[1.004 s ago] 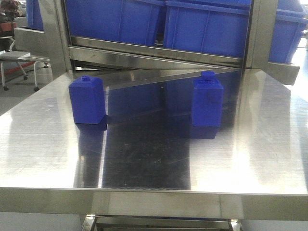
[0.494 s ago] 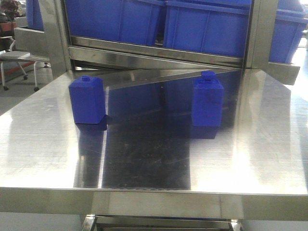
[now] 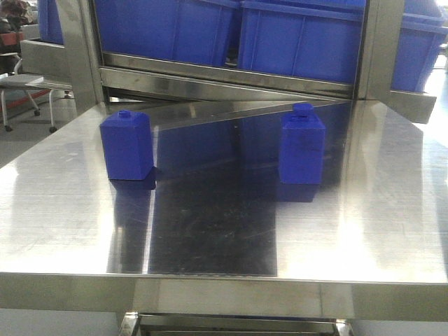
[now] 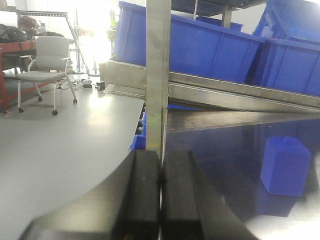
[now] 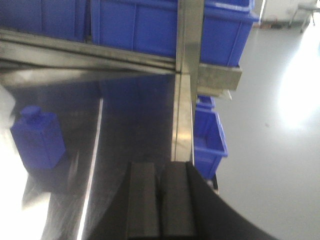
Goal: Pick and sort blue part to right shelf
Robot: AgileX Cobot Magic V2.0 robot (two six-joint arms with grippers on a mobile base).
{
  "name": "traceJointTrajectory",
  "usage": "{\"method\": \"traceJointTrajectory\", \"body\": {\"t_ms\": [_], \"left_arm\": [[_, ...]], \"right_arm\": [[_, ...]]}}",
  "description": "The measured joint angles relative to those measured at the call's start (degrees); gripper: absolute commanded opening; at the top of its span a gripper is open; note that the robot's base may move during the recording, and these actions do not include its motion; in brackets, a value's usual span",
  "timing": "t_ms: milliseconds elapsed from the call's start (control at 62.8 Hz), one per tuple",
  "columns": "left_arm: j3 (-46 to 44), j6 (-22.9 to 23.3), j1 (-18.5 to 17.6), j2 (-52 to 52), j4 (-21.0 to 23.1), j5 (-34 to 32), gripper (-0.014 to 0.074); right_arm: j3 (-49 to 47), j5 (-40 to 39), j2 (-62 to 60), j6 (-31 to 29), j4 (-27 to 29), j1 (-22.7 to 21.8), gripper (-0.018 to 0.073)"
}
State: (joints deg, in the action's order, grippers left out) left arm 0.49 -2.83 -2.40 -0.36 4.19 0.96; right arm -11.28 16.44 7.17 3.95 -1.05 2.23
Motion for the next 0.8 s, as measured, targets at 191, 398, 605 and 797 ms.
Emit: {"method": "traceJointTrajectory", "body": {"t_ms": [191, 398, 605, 797], "left_arm": [[0.0, 0.0, 0.0, 0.0, 0.0, 0.0, 0.0133], [0.0, 0.0, 0.0, 0.0, 0.0, 0.0, 0.0133], [0.0, 0.0, 0.0, 0.0, 0.0, 0.0, 0.0133], [0.0, 0.0, 0.0, 0.0, 0.0, 0.0, 0.0133]], "right_arm": [[-3.42, 1.15, 10.97, 0.0, 0.0, 1.02, 0.0057], [-7.76, 1.37, 23.05, 7.41, -3.47, 7.83, 0.0057], [-13.11, 1.82, 35.25, 15.41, -4.96, 13.21, 0.0102], [-20.79, 7.26, 46.67, 16.66, -5.1, 14.99, 0.0434]]}}
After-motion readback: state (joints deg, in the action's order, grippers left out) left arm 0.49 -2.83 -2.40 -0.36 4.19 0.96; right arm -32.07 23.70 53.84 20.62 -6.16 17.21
